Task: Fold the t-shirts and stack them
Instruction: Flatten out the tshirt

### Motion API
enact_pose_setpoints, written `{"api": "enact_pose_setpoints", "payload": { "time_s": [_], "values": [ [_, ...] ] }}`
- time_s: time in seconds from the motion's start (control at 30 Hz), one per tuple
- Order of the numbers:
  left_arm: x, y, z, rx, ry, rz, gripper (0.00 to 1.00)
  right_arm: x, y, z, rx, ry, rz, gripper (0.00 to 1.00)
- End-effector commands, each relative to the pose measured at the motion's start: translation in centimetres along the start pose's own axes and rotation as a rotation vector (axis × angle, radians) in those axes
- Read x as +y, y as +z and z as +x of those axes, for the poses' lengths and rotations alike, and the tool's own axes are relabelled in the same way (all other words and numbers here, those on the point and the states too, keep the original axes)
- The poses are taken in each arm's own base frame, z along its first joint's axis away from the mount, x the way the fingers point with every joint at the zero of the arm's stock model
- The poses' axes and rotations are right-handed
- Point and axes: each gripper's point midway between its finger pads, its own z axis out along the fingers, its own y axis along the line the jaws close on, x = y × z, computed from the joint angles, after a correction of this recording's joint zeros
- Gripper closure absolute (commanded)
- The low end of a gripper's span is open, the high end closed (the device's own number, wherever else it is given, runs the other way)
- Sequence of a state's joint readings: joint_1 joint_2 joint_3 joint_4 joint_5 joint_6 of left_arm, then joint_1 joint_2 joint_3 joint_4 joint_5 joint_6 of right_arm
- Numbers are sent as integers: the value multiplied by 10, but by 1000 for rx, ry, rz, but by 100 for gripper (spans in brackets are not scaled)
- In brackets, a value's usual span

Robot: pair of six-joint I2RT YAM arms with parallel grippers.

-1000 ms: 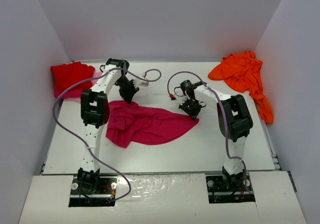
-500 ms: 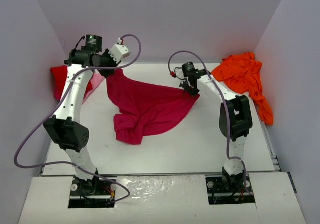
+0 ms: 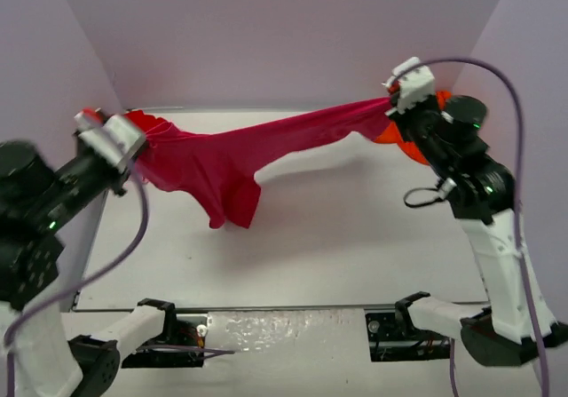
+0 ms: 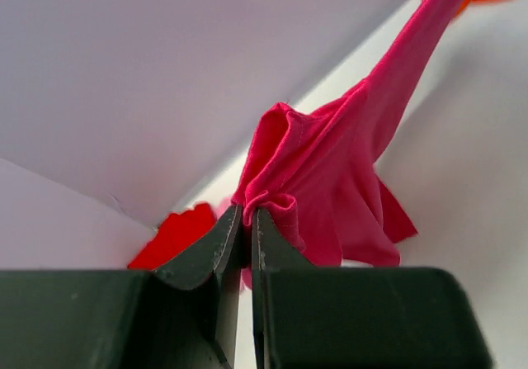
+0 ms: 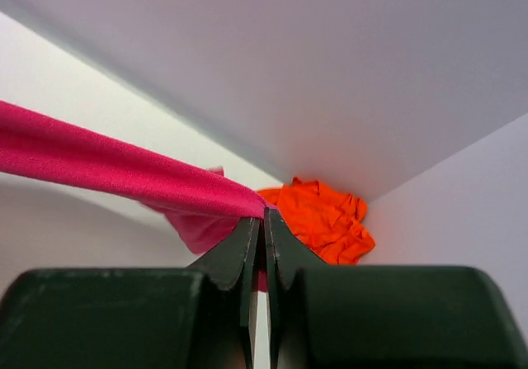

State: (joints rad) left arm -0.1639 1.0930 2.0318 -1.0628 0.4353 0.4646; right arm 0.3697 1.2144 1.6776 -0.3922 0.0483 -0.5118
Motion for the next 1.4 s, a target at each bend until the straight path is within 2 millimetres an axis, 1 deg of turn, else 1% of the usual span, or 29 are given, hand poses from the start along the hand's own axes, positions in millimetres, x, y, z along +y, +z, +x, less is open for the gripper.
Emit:
{"api": "enact_pose_setpoints", "payload": {
  "time_s": [0.0,0.03,0.1,0.13,0.17,0.23,0.3,0.4,0.5,0.57,0.63,0.73,0.8,0.87,0.93,1.0,1.03,1.07,1.1,1.17,1.2,1.23,1.27,1.3,1.33,1.37],
  "values": [
    [-6,-41,-11,-35,-17,-53,100,16,-31,-5,-104,27,-107,100],
    [-8,-45,-11,-36,-26,-54,100,15,-42,-7,-118,30,-113,100],
    [-12,-57,-20,-70,-22,-50,100,19,-55,-6,-126,33,-153,100],
    [-15,-61,-23,-77,-35,-45,100,17,-66,-8,-144,33,-152,100],
    [-17,-69,-29,-94,-29,-41,100,20,-74,-7,-145,34,-169,100],
    [-18,-81,-44,-137,-18,-46,100,20,-84,-7,-139,32,-180,100],
    [-19,-88,-49,-137,-17,-45,100,17,-96,-10,-141,28,-175,100],
    [-13,-112,-67,-194,10,-108,100,9,-110,-11,-135,15,-149,100],
    [-11,-116,-70,-201,13,-124,100,2,-116,-11,-124,0,-116,100],
    [-11,-115,-70,-203,1,-124,100,3,-117,-11,-118,0,-124,100],
    [-6,-110,-66,-182,-10,-136,100,9,-115,-11,-128,-4,-157,100],
    [11,-83,-57,-127,-25,-154,100,11,-92,-1,-92,13,-145,100],
    [26,-60,-52,-94,-41,-177,100,11,-66,12,-46,16,-118,100],
    [44,-34,-47,-65,-21,-200,100,18,-36,31,21,5,-125,100],
    [62,0,-32,-1,-16,-221,100,18,-6,45,81,-4,-107,100],
    [74,20,-20,41,-20,-241,100,17,11,51,112,-12,-93,100],
    [86,48,-2,105,-26,-253,100,15,33,60,158,-23,-70,100],
    [93,70,12,157,-18,-248,100,12,51,70,207,-29,-41,100],
    [102,80,19,188,-22,-273,100,12,72,81,242,-39,-25,100],
    [120,122,53,309,-27,-296,100,-6,91,88,288,-49,78,100],
    [128,133,61,339,-27,-316,100,-17,100,83,278,-48,119,100],
    [135,147,67,359,-19,-328,100,-27,109,84,291,-50,162,100],
    [149,151,76,405,-6,-397,100,-29,117,91,316,-52,181,100],
    [168,152,81,447,7,-494,100,-40,125,87,312,-41,222,100],
    [184,152,80,463,16,-575,100,-56,131,80,294,-23,271,100],
    [196,149,76,460,20,-637,100,-64,136,81,295,-8,293,100]
  ]
}}
